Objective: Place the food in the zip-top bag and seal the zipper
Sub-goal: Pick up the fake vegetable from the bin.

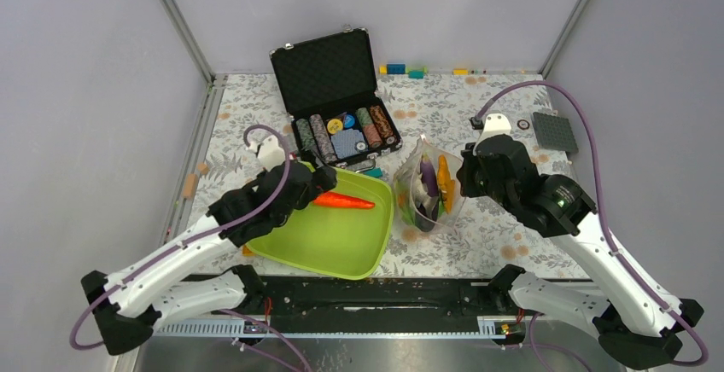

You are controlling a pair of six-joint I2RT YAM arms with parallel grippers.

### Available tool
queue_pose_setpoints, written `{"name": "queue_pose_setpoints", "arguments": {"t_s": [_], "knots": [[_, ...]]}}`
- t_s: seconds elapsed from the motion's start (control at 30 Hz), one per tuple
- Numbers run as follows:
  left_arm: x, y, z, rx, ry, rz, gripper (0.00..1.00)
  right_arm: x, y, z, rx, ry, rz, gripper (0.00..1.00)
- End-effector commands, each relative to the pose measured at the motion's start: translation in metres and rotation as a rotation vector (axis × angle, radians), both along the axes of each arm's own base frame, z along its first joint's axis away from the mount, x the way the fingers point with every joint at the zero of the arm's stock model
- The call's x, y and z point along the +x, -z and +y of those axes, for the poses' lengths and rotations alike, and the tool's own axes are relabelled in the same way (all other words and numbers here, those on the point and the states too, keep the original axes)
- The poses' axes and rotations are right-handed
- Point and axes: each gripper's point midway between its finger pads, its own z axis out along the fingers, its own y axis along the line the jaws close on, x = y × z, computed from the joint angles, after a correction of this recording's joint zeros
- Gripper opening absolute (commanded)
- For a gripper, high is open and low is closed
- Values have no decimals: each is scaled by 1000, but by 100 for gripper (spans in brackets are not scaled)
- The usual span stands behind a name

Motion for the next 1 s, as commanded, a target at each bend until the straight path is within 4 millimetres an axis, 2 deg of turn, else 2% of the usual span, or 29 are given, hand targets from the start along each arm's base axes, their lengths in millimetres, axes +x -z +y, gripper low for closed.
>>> {"name": "queue_pose_setpoints", "arguments": {"t_s": [0.0,0.2,0.37,0.6,0.73,0.97], "knots": [[13,45,12,-145,-170,109,99,0,-13,3,15,-21,-25,0],[30,84,33,-279,-506,143,99,0,-11,0,5,-15,-26,0],[39,114,38,-311,-668,174,98,2,-13,-4,-5,1,-39,0],[43,150,34,-280,-753,254,85,2,-13,-9,-19,17,-50,0],[51,164,40,-263,-792,248,84,3,-12,-9,-24,19,-50,0],[64,192,18,-249,-720,353,74,5,-10,-8,-36,19,-43,0]]}}
